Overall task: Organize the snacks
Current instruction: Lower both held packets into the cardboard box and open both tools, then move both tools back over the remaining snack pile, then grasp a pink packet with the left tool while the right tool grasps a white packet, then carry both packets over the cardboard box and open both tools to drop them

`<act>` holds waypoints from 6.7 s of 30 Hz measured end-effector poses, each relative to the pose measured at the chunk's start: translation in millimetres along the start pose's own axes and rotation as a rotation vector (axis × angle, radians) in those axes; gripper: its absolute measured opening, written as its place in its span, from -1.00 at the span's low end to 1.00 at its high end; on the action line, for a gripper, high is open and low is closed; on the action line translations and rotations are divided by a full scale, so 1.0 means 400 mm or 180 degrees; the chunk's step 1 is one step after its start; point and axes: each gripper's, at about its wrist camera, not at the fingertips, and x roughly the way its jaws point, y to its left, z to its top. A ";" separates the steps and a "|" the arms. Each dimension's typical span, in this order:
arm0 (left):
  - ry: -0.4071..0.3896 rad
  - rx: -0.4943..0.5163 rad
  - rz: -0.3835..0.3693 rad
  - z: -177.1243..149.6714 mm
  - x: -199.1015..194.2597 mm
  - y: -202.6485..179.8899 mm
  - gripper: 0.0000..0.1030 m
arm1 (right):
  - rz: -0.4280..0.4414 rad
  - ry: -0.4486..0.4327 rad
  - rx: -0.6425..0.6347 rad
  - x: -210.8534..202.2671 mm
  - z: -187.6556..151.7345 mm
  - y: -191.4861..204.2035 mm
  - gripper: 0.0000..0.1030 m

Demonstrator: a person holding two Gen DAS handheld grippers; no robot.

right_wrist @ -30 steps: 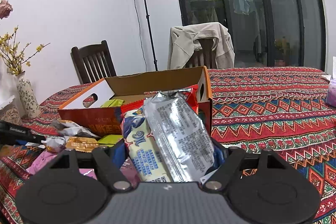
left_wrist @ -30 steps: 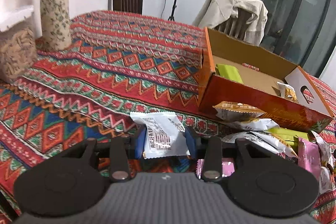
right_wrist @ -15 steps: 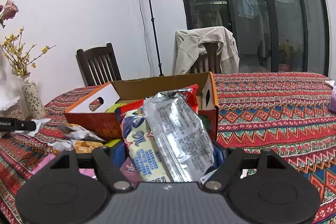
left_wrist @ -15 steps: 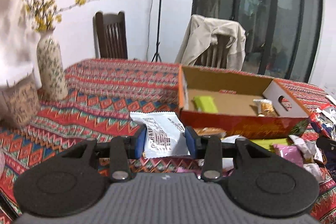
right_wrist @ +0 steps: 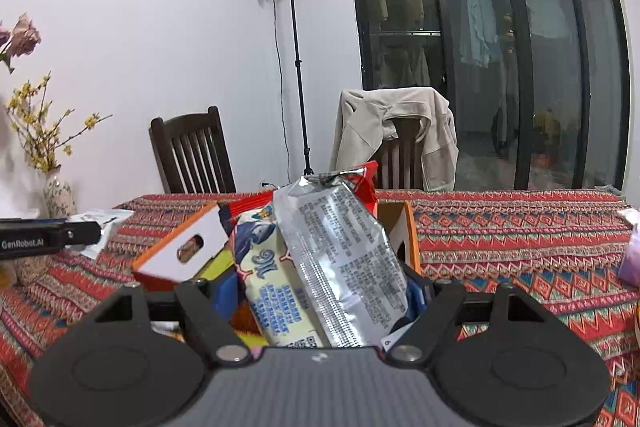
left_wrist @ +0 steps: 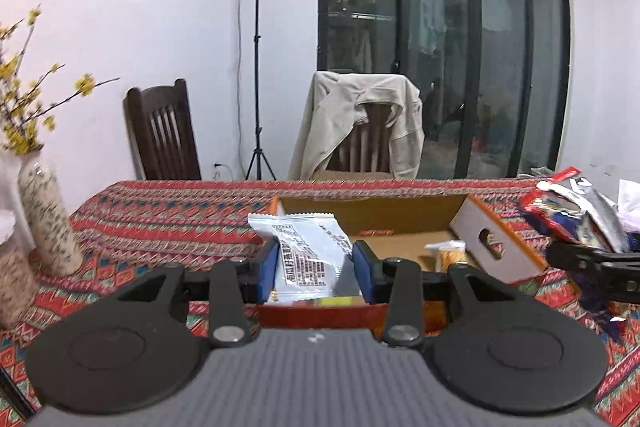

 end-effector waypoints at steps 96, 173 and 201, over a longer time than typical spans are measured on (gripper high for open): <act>-0.0015 -0.0235 0.0276 -0.021 0.042 -0.002 1.00 | -0.0194 0.0134 0.0128 0.095 0.041 -0.004 1.00; 0.1251 0.0057 0.0348 -0.300 0.093 -0.019 1.00 | -0.0008 0.0358 0.0134 -0.035 -0.237 -0.042 -0.20; 0.1028 -0.0188 0.0101 -0.319 -0.028 0.054 0.33 | 0.0028 0.0405 0.0056 -0.025 -0.238 -0.031 -0.19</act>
